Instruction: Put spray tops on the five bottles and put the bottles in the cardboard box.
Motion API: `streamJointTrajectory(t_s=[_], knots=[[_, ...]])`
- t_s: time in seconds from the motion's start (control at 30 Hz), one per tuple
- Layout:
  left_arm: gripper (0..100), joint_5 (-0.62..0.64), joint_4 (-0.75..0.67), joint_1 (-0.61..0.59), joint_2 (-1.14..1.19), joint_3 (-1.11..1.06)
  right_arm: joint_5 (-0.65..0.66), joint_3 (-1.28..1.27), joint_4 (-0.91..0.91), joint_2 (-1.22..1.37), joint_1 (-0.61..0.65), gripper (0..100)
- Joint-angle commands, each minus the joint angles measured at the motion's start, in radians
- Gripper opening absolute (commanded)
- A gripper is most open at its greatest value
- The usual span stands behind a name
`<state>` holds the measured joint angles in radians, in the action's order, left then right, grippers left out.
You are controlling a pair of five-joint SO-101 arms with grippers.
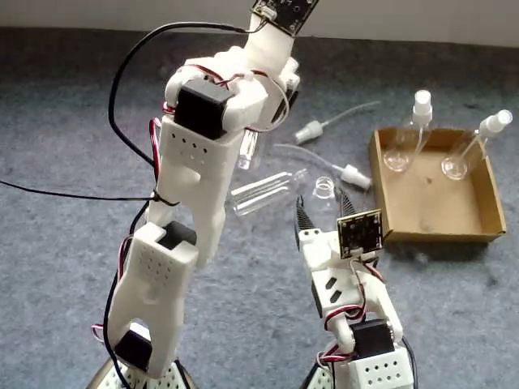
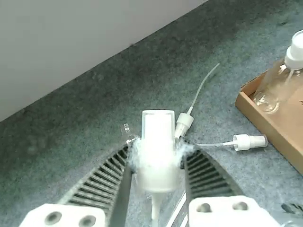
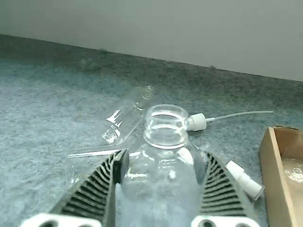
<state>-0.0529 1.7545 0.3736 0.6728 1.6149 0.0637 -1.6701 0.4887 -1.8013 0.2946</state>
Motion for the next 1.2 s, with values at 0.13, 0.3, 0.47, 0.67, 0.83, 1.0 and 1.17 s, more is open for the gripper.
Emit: streamJointTrajectory(t_s=[0.13, 0.3, 0.47, 0.67, 0.83, 1.0, 1.17], knots=[[0, 0.011, 0.006, 0.05, -0.128, 0.041, -0.006, -0.093, -0.028, 0.005, 0.01, 10.2], [0, 0.012, 0.008, 0.053, -0.186, 0.041, -0.005, -0.107, -0.101, 0.008, 0.01, 10.2], [0, 0.012, 0.008, 0.065, -0.266, 0.007, -0.003, -0.122, -0.099, 0.007, 0.01, 10.2], [0, 0.012, 0.006, 0.059, -0.437, -0.259, -0.008, -0.122, -0.099, 0.005, 0.015, 10.2], [0, 0.011, 0.0, 0.065, -0.59, -0.472, -0.008, -0.127, -0.114, 0.005, 0.018, 10.2], [0, 0.009, -0.002, 0.065, -0.67, -0.578, -0.008, -0.127, -0.157, 0.005, 0.018, 10.2], [0, 0.009, -0.002, 0.065, -0.69, -0.625, -0.008, -0.127, -0.166, 0.004, 0.079, 10.2]])
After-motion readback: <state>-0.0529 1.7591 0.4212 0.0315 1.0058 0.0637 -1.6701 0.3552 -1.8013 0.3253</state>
